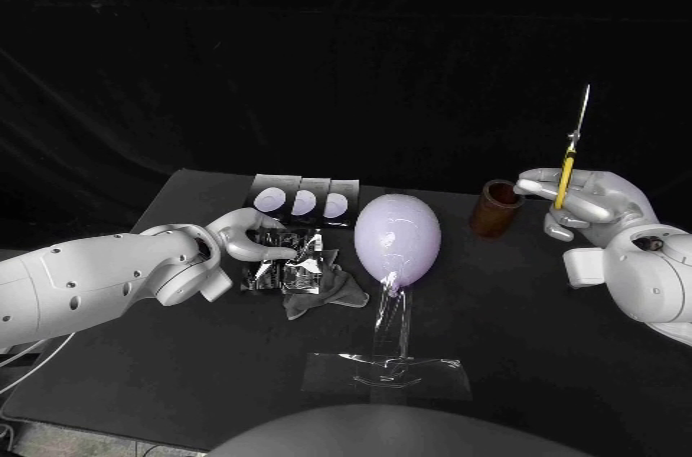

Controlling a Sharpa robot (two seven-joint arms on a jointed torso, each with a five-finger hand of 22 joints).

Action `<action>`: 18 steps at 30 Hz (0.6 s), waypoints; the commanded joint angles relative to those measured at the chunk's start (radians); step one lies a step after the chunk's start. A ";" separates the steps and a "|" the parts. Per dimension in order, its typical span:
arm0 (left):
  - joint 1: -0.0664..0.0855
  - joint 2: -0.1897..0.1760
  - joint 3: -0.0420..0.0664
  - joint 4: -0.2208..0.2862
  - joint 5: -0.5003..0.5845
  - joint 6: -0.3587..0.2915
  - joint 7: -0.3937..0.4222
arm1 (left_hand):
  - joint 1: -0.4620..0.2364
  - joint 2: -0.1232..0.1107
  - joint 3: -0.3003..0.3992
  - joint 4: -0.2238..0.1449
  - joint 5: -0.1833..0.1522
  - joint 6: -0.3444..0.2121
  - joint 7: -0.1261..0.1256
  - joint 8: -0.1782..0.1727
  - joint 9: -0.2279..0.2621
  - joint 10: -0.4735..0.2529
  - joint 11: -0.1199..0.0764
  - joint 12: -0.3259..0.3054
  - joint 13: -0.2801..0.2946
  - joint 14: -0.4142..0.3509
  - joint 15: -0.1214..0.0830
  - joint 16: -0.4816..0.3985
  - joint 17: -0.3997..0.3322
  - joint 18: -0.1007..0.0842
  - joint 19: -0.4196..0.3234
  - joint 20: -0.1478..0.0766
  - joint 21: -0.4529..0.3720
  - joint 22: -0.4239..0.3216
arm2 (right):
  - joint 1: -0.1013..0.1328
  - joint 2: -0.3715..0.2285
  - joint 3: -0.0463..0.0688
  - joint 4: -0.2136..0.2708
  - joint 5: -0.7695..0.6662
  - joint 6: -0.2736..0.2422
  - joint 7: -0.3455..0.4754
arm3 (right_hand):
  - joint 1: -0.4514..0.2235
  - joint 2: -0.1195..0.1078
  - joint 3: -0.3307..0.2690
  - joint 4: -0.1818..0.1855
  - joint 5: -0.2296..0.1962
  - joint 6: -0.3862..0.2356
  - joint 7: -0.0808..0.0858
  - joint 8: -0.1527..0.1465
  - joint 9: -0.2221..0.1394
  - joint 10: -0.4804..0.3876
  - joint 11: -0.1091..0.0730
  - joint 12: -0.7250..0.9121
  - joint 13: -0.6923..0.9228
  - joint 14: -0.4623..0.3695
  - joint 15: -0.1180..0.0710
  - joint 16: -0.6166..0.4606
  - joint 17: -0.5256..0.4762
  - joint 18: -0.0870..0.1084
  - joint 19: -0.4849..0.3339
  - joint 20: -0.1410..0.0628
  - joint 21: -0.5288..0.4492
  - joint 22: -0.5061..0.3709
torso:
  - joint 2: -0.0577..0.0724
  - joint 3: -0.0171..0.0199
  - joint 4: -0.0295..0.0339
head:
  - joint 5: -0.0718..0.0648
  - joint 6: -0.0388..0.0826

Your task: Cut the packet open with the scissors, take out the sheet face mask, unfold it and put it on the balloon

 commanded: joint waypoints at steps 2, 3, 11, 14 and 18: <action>0.000 -0.003 0.007 -0.005 -0.035 -0.094 0.064 | 0.037 0.013 -0.086 0.022 0.003 -0.011 0.079 -0.006 -0.004 -0.025 0.003 0.005 0.000 -0.049 0.012 0.002 -0.005 -0.034 -0.142 0.002 -0.037 -0.014 | 0.000 0.000 0.001 0.001 -0.002 0.020 0.018 | -0.016 0.002 -0.004 -0.011 0.003 0.006 -0.001 -0.008 -0.004 0.188 -0.057 -0.007 -0.002 0.055 -0.006 0.002 0.010 0.010 -0.007 0.001 -0.006 0.048 | 0.001 -0.0005 0.0009 | -0.001 -0.001; 0.001 -0.004 0.010 -0.008 -0.033 -0.105 0.075 | 0.048 0.016 -0.113 0.032 0.002 -0.017 0.080 -0.009 -0.005 -0.036 0.006 0.003 0.000 -0.066 0.015 0.000 -0.008 -0.039 -0.196 0.002 -0.050 -0.018 | 0.000 0.000 0.001 0.000 -0.003 0.020 0.018 | -0.016 0.002 -0.004 -0.011 0.003 0.006 -0.001 -0.008 -0.004 0.188 -0.057 -0.007 -0.002 0.055 -0.006 0.002 0.010 0.010 -0.007 0.001 -0.006 0.048 | 0.000 0.0000 0.0001 | -0.001 -0.002; 0.020 -0.008 0.046 -0.049 -0.004 -0.137 0.140 | 0.097 -0.003 -0.260 0.055 0.004 -0.065 0.066 -0.026 -0.016 -0.108 0.023 -0.001 0.001 -0.175 0.038 -0.015 -0.031 -0.040 -0.310 0.003 -0.078 -0.024 | -0.001 0.001 0.000 -0.003 -0.003 0.020 0.017 | -0.030 0.003 -0.011 -0.024 0.003 0.005 0.001 -0.015 -0.010 0.185 -0.055 -0.014 -0.003 0.055 -0.005 0.001 0.008 0.010 -0.007 0.002 -0.007 0.047 | -0.001 0.0010 -0.0017 | 0.000 -0.003; 0.031 -0.004 0.051 -0.063 0.000 -0.129 0.149 | 0.100 -0.004 -0.266 0.055 0.004 -0.065 0.070 -0.025 -0.016 -0.111 0.023 0.000 0.001 -0.189 0.039 -0.015 -0.034 -0.039 -0.317 0.003 -0.079 -0.024 | -0.001 0.002 0.000 -0.004 -0.004 0.021 0.017 | -0.033 0.003 -0.012 -0.026 0.003 0.004 0.002 -0.017 -0.011 0.184 -0.054 -0.015 -0.003 0.055 -0.004 0.001 0.008 0.010 -0.008 0.003 -0.008 0.047 | 0.000 0.0010 -0.0011 | -0.003 -0.003; 0.039 0.006 0.057 -0.078 0.003 -0.121 0.159 | 0.107 0.003 -0.265 0.055 0.004 -0.060 0.082 -0.020 -0.015 -0.110 0.020 0.005 0.002 -0.195 0.038 -0.013 -0.036 -0.039 -0.322 0.003 -0.080 -0.024 | -0.002 0.003 0.000 -0.004 -0.010 0.023 0.015 | -0.039 0.003 -0.017 -0.035 0.003 0.003 0.003 -0.021 -0.015 0.181 -0.053 -0.019 -0.005 0.055 -0.003 0.001 0.008 0.010 -0.008 0.003 -0.008 0.047 | 0.001 0.0003 -0.0017 | -0.008 0.000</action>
